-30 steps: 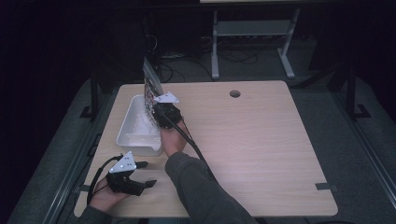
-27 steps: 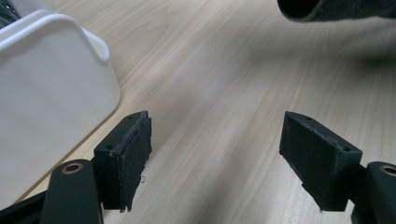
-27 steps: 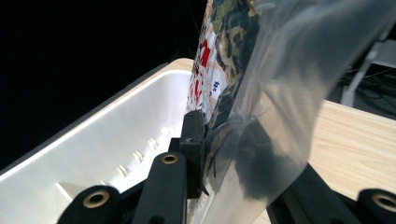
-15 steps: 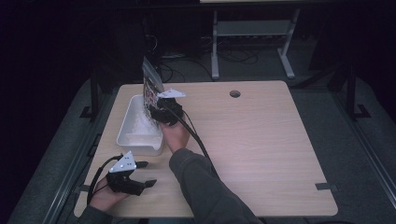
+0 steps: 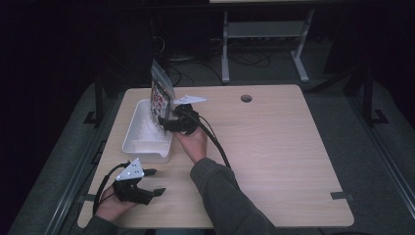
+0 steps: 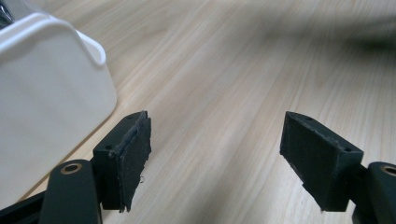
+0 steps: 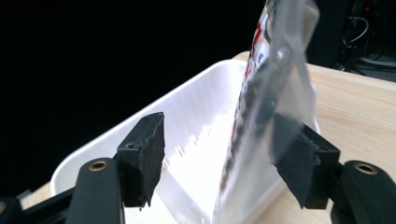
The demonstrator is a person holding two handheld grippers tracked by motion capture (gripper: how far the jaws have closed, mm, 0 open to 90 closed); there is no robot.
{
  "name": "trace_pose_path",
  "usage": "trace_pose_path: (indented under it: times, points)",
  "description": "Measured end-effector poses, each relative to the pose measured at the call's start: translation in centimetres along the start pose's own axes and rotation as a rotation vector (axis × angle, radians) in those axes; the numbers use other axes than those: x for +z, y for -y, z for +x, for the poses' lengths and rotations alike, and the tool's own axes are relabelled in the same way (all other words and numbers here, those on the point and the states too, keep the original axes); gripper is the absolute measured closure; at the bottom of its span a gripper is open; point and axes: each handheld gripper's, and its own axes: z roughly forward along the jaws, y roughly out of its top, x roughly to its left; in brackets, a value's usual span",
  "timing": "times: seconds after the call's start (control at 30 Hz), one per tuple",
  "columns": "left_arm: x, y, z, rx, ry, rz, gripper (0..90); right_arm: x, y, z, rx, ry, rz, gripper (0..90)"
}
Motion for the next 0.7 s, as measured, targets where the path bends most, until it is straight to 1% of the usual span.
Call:
trace_pose_path:
  times: [0.03,0.07,0.1,0.13,0.17,0.27,0.3,0.33,0.37,0.4,0.43,0.47,0.5,0.53,0.57,0.63,0.67,0.7]
  points:
    - [0.0,-0.1,0.0,-0.004,0.003,-0.010,23.9,-0.4,0.1,-0.2,-0.002,-0.007,0.000,34.6]
    - [0.0,-0.1,0.0,-0.004,0.003,-0.010,23.9,-0.4,0.1,-0.2,-0.002,-0.007,0.000,34.6]
    - [0.2,-0.1,-0.1,-0.006,0.005,-0.007,23.9,-1.1,0.3,-0.6,0.003,-0.023,-0.008,34.3]
    - [0.2,-0.1,-0.1,-0.006,0.005,-0.007,23.9,-1.1,0.3,-0.6,0.003,-0.023,-0.008,34.3]
    - [0.2,-0.1,-0.1,-0.005,0.007,-0.004,23.9,-1.9,0.4,-1.1,0.003,-0.042,-0.014,32.8]
    - [0.3,-0.2,-0.3,-0.005,0.009,-0.004,23.8,-2.9,0.6,-1.7,-0.015,-0.073,0.000,32.2]
    - [0.4,-0.2,-0.3,-0.004,0.009,-0.002,23.9,-3.3,0.7,-2.0,-0.012,-0.084,0.005,32.4]
    - [0.4,-0.2,-0.3,-0.004,0.009,-0.002,23.9,-3.3,0.7,-2.0,-0.012,-0.084,0.005,32.4]
    - [0.5,-0.1,-0.3,-0.006,0.011,0.001,23.9,-4.1,0.9,-2.5,-0.016,-0.091,0.006,32.5]
    - [0.5,-0.1,-0.3,-0.006,0.011,0.001,23.9,-4.1,0.9,-2.5,-0.016,-0.091,0.006,32.5]
    - [0.6,-0.2,-0.3,-0.004,0.013,0.005,23.8,-5.0,1.2,-3.0,-0.003,-0.106,-0.006,33.0]
    - [0.6,-0.2,-0.3,-0.004,0.013,0.005,23.9,-5.4,1.2,-3.3,0.000,-0.112,-0.005,32.7]
    - [0.7,-0.3,-0.4,0.004,0.014,0.008,23.8,-5.7,1.3,-3.5,-0.001,-0.112,-0.005,32.5]
    - [0.7,-0.3,-0.4,0.004,0.014,0.008,23.8,-5.7,1.3,-3.5,-0.001,-0.112,-0.005,32.5]
    - [0.7,-0.3,-0.5,0.002,0.014,0.008,23.9,-6.5,1.5,-3.8,-0.002,-0.118,-0.013,32.5]
    - [0.7,-0.3,-0.5,0.000,0.014,0.007,23.8,-7.2,1.6,-4.2,-0.002,-0.126,-0.010,31.6]
    - [0.7,-0.3,-0.5,0.000,0.014,0.007,23.8,-7.2,1.6,-4.2,-0.002,-0.126,-0.010,31.6]
    - [0.7,-0.3,-0.4,-0.002,0.012,0.007,23.7,-7.9,1.9,-4.5,-0.009,-0.128,-0.005,31.5]
